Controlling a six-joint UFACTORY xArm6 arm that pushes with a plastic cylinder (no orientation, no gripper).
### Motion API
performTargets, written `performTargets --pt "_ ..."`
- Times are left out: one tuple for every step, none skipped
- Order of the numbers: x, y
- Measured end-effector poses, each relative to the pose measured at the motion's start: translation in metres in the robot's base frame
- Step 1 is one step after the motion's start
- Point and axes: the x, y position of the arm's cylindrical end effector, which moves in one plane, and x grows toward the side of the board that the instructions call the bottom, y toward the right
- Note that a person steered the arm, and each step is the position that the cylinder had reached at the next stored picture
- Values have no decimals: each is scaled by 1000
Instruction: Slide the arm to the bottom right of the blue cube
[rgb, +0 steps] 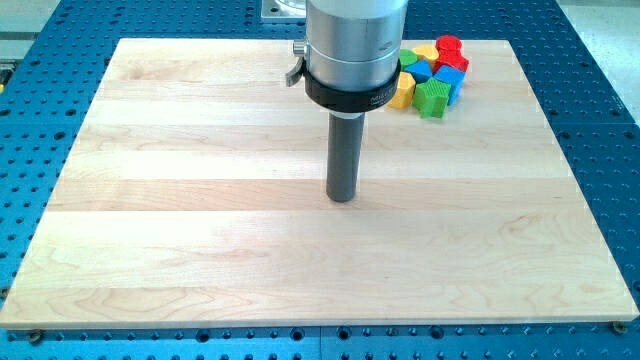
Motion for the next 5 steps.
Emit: performTargets --pt "0 0" --pt "-8 22" --pt "-21 96" --pt "-22 143" --pt "-68 210"
